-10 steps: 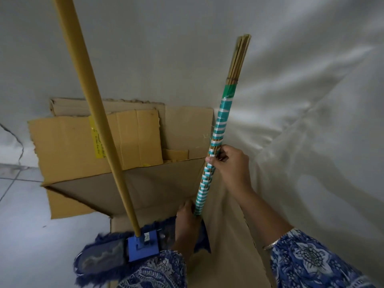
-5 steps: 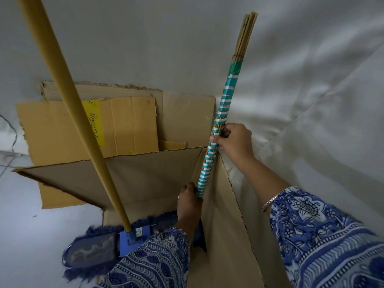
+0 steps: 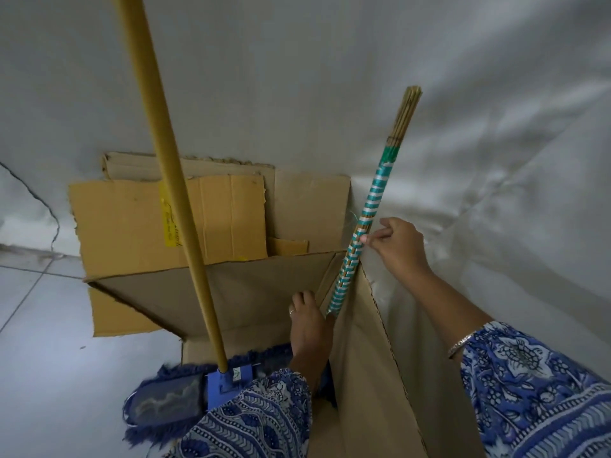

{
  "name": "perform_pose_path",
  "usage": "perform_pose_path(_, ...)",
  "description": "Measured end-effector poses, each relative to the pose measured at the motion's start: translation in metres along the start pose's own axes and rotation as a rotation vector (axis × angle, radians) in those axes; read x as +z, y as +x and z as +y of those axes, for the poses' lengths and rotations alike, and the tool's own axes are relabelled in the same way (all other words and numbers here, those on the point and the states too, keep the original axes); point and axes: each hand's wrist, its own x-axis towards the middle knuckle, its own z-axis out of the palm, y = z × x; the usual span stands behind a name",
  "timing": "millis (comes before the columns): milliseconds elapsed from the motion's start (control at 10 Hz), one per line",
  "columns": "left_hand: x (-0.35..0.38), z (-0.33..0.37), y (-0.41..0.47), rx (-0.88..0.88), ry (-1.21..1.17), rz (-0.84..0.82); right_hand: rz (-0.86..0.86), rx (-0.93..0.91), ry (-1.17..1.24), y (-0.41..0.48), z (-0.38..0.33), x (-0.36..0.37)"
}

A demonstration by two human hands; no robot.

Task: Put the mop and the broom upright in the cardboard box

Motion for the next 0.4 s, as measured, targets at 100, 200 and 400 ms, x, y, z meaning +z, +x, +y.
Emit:
perform_pose_path(100,-0.052,0.034,-0.017,0.205,0.132,0.11,0.107,-0.066,-0.001,-0.022,-0.035,-0.024)
perform_pose_path(200,-0.095,0.06,-0.024,0.352,0.306,0.289,0.172,-0.142,0.003,-0.038,-0.075,-0.047)
perform_pose_path(400,-0.229,0.138,-0.062,0.666,0.372,0.656,0.294,-0.415,-0.163,-0.102,-0.198,-0.097)
